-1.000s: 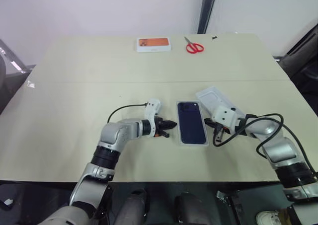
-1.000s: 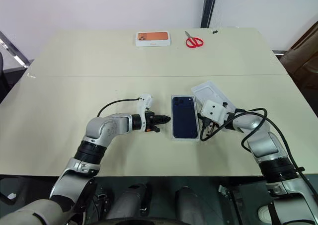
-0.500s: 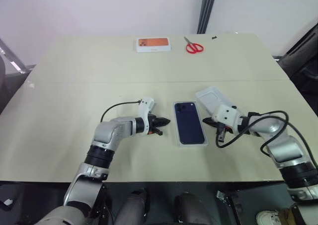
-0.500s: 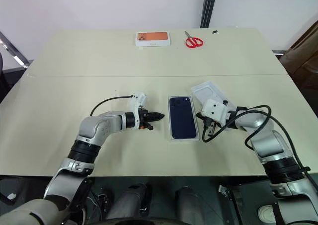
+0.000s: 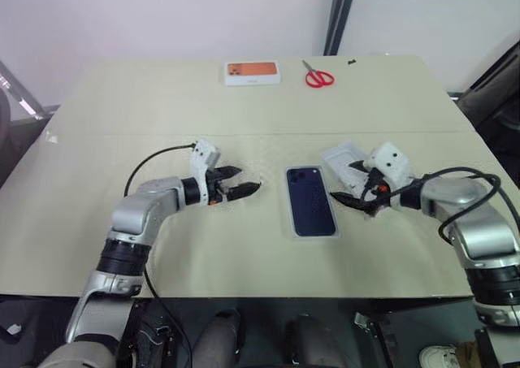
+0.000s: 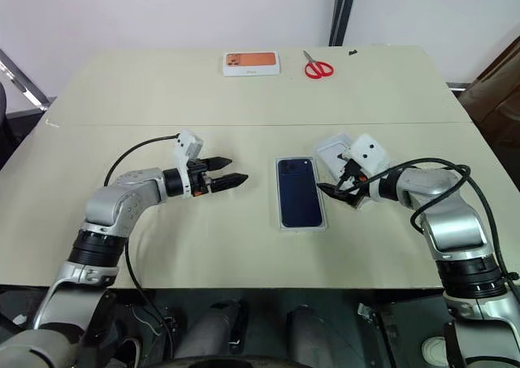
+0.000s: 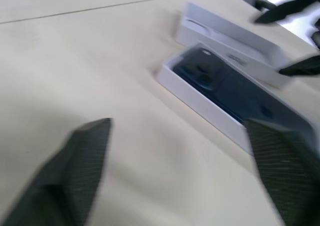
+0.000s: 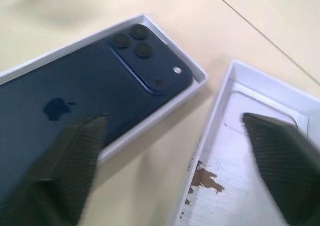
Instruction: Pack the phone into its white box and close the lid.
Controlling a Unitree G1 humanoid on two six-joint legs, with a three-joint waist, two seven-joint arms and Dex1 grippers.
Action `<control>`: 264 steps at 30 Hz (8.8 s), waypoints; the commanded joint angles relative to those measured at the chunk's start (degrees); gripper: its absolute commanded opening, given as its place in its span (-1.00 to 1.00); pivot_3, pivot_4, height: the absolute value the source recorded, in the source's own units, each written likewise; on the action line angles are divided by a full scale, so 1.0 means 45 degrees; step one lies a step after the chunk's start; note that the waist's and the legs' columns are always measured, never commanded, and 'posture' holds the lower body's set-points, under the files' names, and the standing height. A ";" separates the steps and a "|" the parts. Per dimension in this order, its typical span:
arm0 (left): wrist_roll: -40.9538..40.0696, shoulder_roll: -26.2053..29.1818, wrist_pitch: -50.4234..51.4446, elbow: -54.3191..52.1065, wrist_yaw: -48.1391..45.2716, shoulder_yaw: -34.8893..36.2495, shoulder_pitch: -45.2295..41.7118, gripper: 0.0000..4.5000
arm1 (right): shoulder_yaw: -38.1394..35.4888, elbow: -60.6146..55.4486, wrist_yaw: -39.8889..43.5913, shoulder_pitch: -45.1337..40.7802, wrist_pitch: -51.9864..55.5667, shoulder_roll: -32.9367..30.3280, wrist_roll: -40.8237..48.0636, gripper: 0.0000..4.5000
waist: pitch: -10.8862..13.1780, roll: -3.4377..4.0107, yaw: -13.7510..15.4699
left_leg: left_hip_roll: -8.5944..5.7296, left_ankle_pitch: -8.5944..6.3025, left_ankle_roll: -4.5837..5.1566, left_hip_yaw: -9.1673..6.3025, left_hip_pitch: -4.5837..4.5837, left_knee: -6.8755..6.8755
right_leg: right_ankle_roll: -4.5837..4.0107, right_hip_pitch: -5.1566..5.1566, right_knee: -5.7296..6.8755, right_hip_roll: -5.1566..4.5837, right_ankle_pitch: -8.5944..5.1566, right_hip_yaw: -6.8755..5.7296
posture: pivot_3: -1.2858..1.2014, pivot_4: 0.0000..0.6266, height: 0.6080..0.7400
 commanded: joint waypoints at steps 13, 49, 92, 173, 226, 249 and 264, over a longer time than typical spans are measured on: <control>-0.0499 0.1957 -0.4339 -0.2279 -0.4285 0.0828 0.2933 0.97 | -0.1349 -0.3672 -0.1320 0.1030 0.5059 -0.0598 0.1401 1.00 | 0.0001 0.0008 0.0008 | 0.0004 -0.0050 0.0085 -0.0003 -0.0003 -0.0022 | -0.0005 -0.0007 -0.0013 -0.0006 -0.0002 0.0002 | 0.03 -0.52 0.91; -0.0085 0.1658 -0.6425 -0.2853 -0.4449 0.0645 0.4314 0.97 | -0.0034 -0.4148 -0.2796 -0.0117 0.8136 -0.1396 0.2799 1.00 | -0.0009 0.0036 -0.0267 | 0.0009 -0.0058 0.0110 0.0007 0.0011 -0.0024 | -0.0006 0.0006 -0.0013 -0.0006 0.0000 0.0001 | 0.03 -0.52 0.91; 0.0219 0.1394 -0.6807 -0.2376 -0.4321 0.0376 0.4002 1.00 | -0.1115 -0.0055 -0.4928 -0.3914 0.9626 0.1906 0.2654 -0.97 | -0.0006 0.0042 -0.0309 | 0.0006 -0.0057 0.0108 0.0012 0.0001 -0.0029 | -0.0007 -0.0019 -0.0003 -0.0005 0.0001 0.0006 | 0.03 -0.52 0.91; 0.2196 -0.2346 -0.7701 0.0573 -0.1513 -0.1300 0.1496 -1.00 | 0.0322 0.0586 -0.4482 0.0319 -0.1026 -0.1197 0.6629 0.33 | -0.0002 0.0043 -0.0293 | 0.0019 -0.0068 0.0149 0.0032 -0.0005 0.0022 | 0.0002 0.0011 0.0000 0.0020 0.0000 -0.0002 | 0.03 -0.52 0.91; 0.2820 -0.3334 -0.4830 0.1475 -0.0075 -0.1469 0.0428 -1.00 | 0.1164 -0.0206 -0.2505 0.1361 -0.3108 0.1080 -0.0325 -0.99 | -0.0002 0.0044 -0.0245 | 0.0005 -0.0048 0.0111 0.0016 -0.0004 0.0030 | 0.0001 0.0013 0.0006 0.0008 0.0000 -0.0004 | 0.03 -0.52 0.91; 0.2202 -0.3778 -0.4771 0.1745 0.0650 -0.0596 -0.0623 -1.00 | -0.0161 -0.0276 -0.2057 0.0332 -0.3052 0.2086 0.0860 -0.99 | -0.0002 0.0042 -0.0253 | 0.0006 -0.0022 0.0066 0.0016 -0.0004 0.0035 | 0.0002 0.0013 0.0013 0.0011 0.0001 -0.0005 | 0.03 -0.52 0.91; 0.4792 -0.4021 -0.5360 0.5478 0.0155 -0.2943 -0.1269 -1.00 | 0.2383 -0.1120 -0.0566 0.2655 -0.3309 0.0569 -0.1052 -0.99 | -0.0050 0.0009 -0.0227 | 0.0004 -0.0069 0.0135 0.0002 0.0188 0.0004 | 0.0013 0.0225 -0.0054 0.0013 -0.0008 -0.0014 | 0.03 -0.52 0.91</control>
